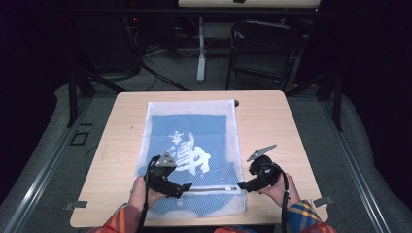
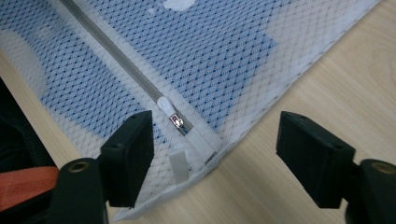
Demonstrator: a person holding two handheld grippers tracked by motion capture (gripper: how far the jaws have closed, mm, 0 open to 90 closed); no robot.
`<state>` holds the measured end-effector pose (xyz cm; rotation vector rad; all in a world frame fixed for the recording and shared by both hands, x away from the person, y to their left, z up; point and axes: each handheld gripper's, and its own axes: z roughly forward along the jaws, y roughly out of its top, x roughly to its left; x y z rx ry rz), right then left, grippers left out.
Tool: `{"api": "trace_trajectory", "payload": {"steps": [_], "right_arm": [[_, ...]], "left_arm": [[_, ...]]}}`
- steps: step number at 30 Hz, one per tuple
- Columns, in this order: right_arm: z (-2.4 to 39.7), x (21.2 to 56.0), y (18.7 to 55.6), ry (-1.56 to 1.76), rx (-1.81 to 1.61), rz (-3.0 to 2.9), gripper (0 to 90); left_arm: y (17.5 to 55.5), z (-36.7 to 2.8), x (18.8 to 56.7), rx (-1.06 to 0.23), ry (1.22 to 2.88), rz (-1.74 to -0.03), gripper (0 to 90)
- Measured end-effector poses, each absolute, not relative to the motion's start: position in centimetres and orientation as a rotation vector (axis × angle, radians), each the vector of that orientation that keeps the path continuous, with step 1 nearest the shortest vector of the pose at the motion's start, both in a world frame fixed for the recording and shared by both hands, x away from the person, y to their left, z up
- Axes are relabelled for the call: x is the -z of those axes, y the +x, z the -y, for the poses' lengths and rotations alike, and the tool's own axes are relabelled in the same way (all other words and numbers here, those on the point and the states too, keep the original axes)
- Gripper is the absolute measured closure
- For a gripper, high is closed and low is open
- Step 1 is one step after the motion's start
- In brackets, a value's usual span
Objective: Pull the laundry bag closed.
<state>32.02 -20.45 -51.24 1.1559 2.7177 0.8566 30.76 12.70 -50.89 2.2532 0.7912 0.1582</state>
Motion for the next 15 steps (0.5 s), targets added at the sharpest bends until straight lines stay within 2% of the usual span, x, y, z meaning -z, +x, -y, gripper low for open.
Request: {"api": "trace_trajectory", "payload": {"steps": [4,6,8,9,12,15], "right_arm": [[20.2,51.5,32.2,1.154,-0.858,-2.736,35.4],[19.9,51.8,32.5,1.145,-0.830,-2.758,43.5],[19.8,52.0,32.5,1.153,-0.826,-2.755,45.1],[19.6,52.2,32.6,1.154,-0.825,-2.760,50.3],[19.5,52.3,32.8,1.146,-0.807,-2.766,54.7],[19.4,52.8,33.0,1.152,-0.785,-2.779,64.9]], "left_arm": [[31.1,-12.0,51.1,-0.152,2.260,-0.774,13.9],[31.4,-11.2,51.6,-0.143,2.268,-0.761,15.0],[31.5,-11.0,51.6,-0.137,2.275,-0.754,15.1],[31.6,-10.5,51.8,-0.131,2.278,-0.738,16.0],[31.6,-10.0,51.9,-0.125,2.274,-0.731,17.3],[31.8,-9.2,52.1,-0.114,2.276,-0.706,20.8]]}}
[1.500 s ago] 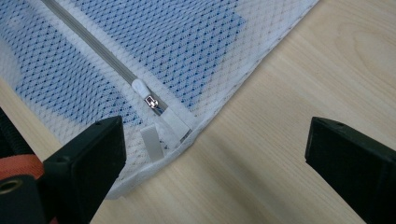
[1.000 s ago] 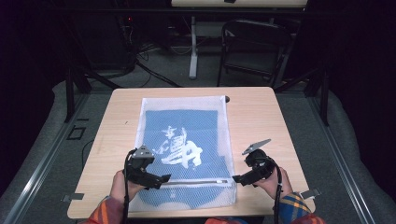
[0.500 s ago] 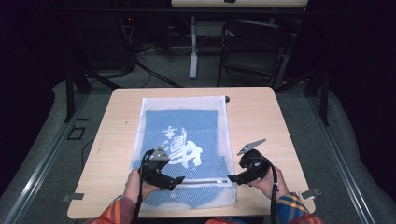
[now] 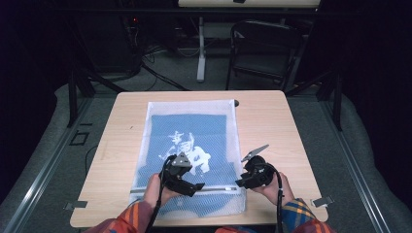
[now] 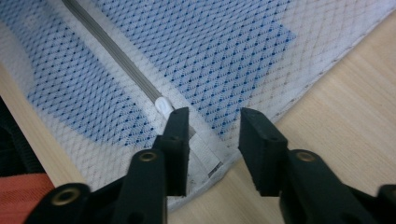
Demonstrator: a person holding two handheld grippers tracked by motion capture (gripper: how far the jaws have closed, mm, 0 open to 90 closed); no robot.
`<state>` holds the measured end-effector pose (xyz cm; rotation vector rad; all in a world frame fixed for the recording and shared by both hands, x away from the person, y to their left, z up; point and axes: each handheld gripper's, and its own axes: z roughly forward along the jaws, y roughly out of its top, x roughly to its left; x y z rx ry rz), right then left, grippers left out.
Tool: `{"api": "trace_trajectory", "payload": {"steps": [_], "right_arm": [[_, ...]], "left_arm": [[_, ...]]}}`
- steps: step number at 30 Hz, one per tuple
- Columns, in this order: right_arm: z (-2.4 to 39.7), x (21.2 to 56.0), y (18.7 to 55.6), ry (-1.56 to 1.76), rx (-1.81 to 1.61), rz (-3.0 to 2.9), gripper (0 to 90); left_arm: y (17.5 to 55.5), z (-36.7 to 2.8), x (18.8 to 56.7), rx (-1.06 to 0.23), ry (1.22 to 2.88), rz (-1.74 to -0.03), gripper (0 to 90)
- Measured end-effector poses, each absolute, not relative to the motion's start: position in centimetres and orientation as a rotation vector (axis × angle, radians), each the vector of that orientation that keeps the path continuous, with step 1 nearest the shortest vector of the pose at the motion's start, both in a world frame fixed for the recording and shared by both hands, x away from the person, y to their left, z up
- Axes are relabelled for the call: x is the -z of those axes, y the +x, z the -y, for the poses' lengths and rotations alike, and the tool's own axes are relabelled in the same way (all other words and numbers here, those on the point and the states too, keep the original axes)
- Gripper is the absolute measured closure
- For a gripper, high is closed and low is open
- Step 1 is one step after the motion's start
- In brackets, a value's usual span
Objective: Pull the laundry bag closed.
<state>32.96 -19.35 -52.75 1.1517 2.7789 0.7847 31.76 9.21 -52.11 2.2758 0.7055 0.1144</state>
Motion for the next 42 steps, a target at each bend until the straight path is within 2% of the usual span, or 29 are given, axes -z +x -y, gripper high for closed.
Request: {"api": "trace_trajectory", "payload": {"steps": [3,6,15,29,42], "right_arm": [[19.2,53.0,33.0,1.140,-0.778,-2.780,69.5],[19.0,53.1,33.1,1.110,-0.784,-2.794,77.9],[18.2,54.2,33.1,1.094,-0.755,-2.803,89.1],[17.7,55.2,33.2,1.100,-0.680,-2.795,90.0],[17.9,55.4,33.0,1.109,-0.716,-2.780,90.0]], "left_arm": [[31.8,-8.9,52.3,-0.110,2.284,-0.691,23.7],[31.9,-8.2,52.7,-0.096,2.289,-0.673,26.1],[32.0,-6.4,53.7,-0.050,2.316,-0.617,36.8],[32.3,-4.6,54.7,-0.026,2.338,-0.583,51.3],[32.7,-2.7,55.9,0.056,2.341,-0.528,60.9]]}}
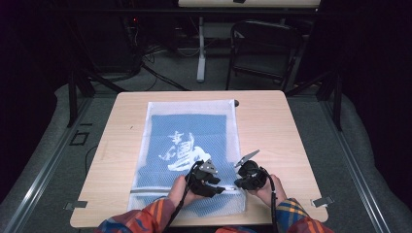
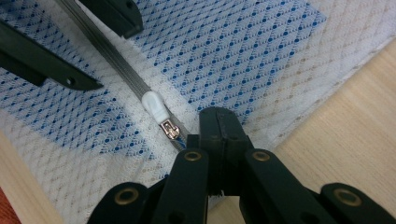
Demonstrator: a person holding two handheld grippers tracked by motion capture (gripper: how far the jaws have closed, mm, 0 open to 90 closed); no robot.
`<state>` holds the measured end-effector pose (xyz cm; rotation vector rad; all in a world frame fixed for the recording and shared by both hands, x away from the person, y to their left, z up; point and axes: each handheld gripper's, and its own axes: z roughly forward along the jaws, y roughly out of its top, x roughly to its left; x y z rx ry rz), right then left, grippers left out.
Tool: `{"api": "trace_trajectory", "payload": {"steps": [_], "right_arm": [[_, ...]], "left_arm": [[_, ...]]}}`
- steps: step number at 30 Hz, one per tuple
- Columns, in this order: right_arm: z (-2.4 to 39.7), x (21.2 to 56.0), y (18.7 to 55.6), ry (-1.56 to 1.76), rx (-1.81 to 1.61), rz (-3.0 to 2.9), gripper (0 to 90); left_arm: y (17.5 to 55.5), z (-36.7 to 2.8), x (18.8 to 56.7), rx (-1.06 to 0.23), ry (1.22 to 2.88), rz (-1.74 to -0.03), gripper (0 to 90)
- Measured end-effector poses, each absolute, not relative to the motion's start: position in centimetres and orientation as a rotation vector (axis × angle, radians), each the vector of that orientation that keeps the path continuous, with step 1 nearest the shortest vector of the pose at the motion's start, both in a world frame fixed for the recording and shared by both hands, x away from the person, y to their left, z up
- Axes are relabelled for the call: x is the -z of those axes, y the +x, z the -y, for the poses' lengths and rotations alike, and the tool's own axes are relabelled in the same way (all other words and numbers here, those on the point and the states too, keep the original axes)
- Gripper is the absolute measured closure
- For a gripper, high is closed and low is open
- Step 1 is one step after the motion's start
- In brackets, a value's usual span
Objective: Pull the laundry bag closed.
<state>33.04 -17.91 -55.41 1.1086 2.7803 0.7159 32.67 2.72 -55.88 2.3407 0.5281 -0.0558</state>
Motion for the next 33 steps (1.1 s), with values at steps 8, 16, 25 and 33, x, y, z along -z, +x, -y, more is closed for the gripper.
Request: {"api": "trace_trajectory", "payload": {"steps": [8,16,25,33], "right_arm": [[17.9,55.4,33.0,1.090,-0.709,-2.780,90.0],[17.9,55.4,32.9,1.085,-0.718,-2.779,90.0],[17.9,55.3,32.8,1.091,-0.706,-2.780,89.1],[17.3,55.0,32.3,1.087,-0.701,-2.824,90.0]], "left_arm": [[33.0,-1.6,56.5,0.091,2.339,-0.507,66.2],[33.0,-0.7,57.1,0.082,2.361,-0.485,70.1],[32.8,-0.3,57.3,0.058,2.369,-0.481,79.7],[32.7,-0.4,57.3,0.054,2.370,-0.482,80.4]]}}
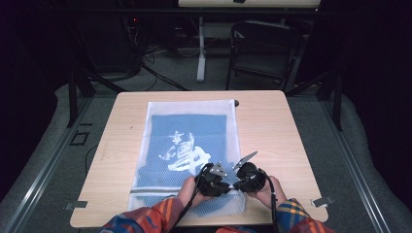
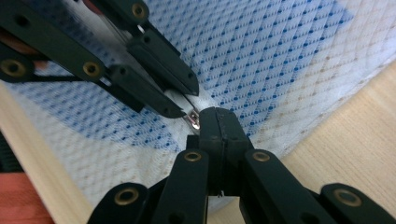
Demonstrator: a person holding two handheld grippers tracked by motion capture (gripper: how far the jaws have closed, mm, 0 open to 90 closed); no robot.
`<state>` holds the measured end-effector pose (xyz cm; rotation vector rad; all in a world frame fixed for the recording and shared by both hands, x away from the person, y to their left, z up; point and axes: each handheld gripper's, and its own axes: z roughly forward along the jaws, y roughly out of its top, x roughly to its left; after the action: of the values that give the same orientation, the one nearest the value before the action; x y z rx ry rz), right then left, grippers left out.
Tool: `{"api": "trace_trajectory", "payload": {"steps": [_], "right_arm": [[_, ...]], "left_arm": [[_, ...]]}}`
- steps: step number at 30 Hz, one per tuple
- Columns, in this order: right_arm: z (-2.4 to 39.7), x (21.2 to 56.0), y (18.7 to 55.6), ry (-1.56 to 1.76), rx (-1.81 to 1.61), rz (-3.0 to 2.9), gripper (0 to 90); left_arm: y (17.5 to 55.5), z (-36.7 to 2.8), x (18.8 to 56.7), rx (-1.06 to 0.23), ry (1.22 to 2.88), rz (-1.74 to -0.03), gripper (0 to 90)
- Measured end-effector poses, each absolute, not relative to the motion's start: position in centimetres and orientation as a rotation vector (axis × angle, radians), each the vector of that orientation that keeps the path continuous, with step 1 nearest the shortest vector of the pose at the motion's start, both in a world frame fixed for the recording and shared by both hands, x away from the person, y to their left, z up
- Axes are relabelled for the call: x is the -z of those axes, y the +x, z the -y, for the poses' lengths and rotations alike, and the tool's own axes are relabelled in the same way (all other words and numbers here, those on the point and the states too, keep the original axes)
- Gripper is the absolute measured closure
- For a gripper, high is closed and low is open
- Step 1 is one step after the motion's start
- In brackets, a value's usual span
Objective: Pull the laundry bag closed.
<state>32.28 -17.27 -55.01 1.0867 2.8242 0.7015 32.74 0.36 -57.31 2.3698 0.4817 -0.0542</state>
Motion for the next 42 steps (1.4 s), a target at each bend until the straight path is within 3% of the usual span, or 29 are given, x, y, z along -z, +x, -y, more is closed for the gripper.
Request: {"api": "trace_trajectory", "payload": {"steps": [35,37,42], "right_arm": [[17.6,55.4,32.1,1.121,-0.715,-2.786,90.0],[17.7,55.4,32.1,1.118,-0.713,-2.788,90.0],[17.6,55.3,32.1,1.120,-0.698,-2.788,90.0]], "left_arm": [[32.8,-0.7,56.7,0.031,2.433,-0.401,81.5],[32.8,-0.8,56.7,0.034,2.433,-0.395,90.0],[33.8,-2.6,56.2,0.033,2.411,-0.456,90.0]]}}
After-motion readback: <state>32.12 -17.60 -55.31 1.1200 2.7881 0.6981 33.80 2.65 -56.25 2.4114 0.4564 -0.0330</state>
